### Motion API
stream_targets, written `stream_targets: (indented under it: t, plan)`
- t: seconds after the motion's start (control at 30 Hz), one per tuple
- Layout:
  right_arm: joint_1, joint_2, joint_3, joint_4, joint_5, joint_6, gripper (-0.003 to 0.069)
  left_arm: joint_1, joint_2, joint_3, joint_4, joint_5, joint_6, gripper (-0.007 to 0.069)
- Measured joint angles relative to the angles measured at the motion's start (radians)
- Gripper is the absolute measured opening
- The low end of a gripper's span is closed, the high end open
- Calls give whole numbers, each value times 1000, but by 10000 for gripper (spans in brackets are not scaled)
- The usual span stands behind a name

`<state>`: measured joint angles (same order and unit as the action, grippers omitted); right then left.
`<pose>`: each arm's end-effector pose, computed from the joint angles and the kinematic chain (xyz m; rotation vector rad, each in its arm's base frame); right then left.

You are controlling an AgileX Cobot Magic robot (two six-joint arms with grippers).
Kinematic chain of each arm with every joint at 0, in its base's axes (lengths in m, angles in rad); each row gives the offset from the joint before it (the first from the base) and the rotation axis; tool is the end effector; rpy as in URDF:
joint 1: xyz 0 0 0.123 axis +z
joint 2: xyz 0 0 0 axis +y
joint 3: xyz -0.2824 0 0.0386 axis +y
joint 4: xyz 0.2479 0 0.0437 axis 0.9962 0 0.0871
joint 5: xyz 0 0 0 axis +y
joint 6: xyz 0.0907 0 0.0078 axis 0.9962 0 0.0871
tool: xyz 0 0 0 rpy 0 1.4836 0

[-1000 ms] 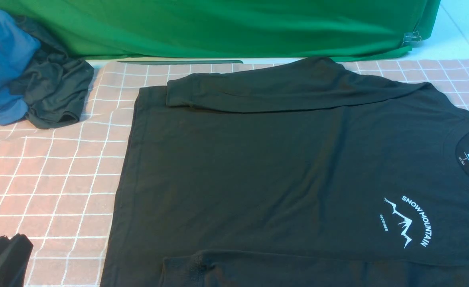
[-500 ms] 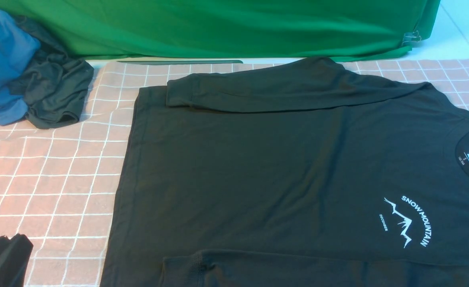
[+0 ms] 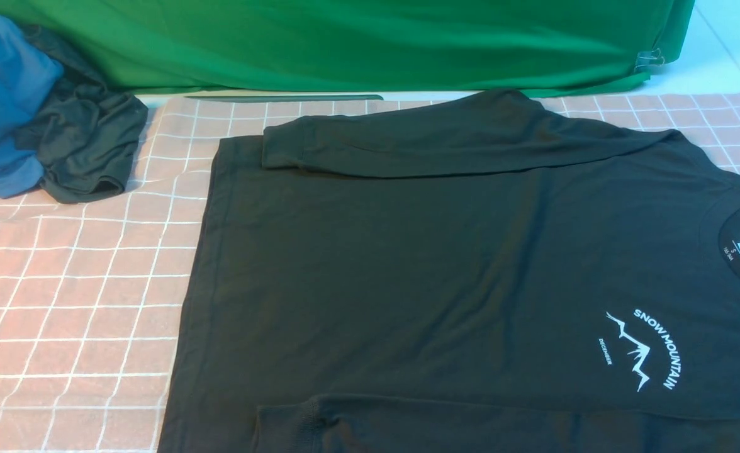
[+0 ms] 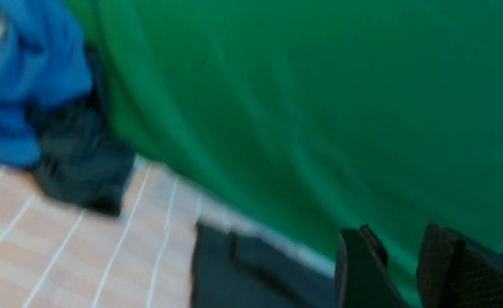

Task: Fold a long-sleeved shirt over a pink coffee tablecloth.
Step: 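Grasp the left edge of the dark T-shirt lying flat on the table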

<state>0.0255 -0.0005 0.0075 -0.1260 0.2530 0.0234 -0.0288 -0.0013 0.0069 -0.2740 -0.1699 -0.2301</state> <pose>0.0555 -0.0015 0.1878 -0.0850 1.7402 -0.0810 0.0540 0.0026 0.2255 -0.3504 1.2909 -0.4184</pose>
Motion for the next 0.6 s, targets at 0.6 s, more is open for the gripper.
stream_targets:
  t: [0.6]
  plan:
    - [0,0,0,0,0,0,242,0,0,0,-7,-311,-24,230]
